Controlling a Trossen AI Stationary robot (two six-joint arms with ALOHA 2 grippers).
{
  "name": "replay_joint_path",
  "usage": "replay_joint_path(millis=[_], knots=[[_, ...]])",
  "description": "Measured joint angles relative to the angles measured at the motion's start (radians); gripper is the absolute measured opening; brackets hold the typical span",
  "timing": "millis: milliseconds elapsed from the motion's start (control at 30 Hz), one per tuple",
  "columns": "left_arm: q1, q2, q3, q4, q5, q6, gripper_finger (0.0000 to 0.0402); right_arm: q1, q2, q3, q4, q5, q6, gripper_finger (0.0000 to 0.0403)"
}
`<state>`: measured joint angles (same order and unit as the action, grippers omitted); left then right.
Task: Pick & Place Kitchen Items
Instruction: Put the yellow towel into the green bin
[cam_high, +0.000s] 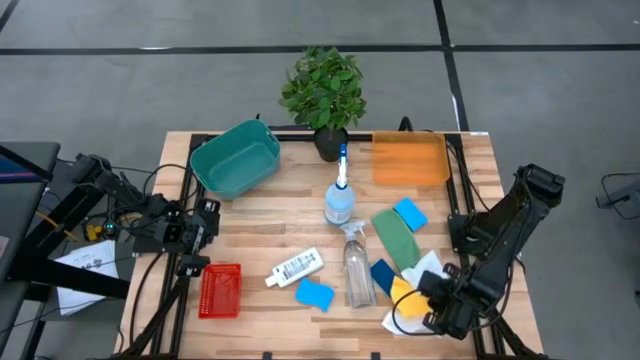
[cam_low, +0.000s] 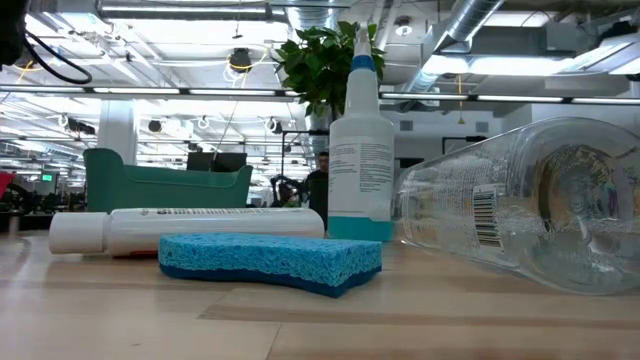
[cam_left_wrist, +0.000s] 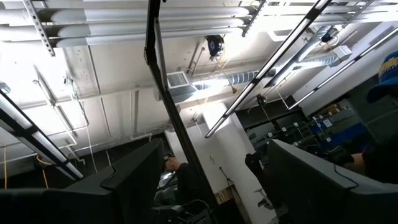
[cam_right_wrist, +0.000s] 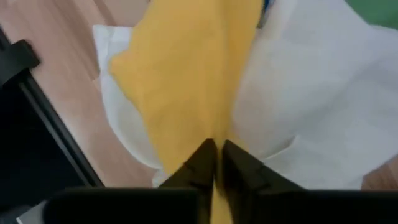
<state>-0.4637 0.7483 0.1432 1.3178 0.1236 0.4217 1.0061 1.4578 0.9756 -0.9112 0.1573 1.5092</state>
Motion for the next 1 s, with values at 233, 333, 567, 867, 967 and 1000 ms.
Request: replay_joint_path(millis=[233, 333, 567, 867, 967, 1000], knots=[[0.000, 0.000, 0.000, -0.011, 0.000, -0.010, 0.0285, 0.028, 0.000, 0.000, 0.045, 0.080, -0.002, 0.0005], [-0.001, 0.001, 0.000, -0.018, 0.000, -0.011, 0.0285, 0.042, 0.000, 0.000, 0.061, 0.121, -0.002, 0.0005], [-0.001, 0.067, 0.045, -0.048, 0.001, -0.011, 0.0285, 0.034, 0.000, 0.016, 0.165, 0.309, -0.159, 0.0002], [-0.001, 0.262, 0.213, -0.177, -0.024, -0.011, 0.0285, -0.033, 0.000, 0.097, 0.166, 0.546, -0.469, 0.0001], [-0.001, 0.328, 0.258, -0.189, -0.048, -0.011, 0.0285, -0.063, 0.000, 0.098, 0.171, 0.635, -0.558, 0.0001], [-0.001, 0.347, 0.270, -0.190, -0.062, -0.011, 0.0285, -0.074, 0.000, 0.098, 0.179, 0.661, -0.586, 0.0001]])
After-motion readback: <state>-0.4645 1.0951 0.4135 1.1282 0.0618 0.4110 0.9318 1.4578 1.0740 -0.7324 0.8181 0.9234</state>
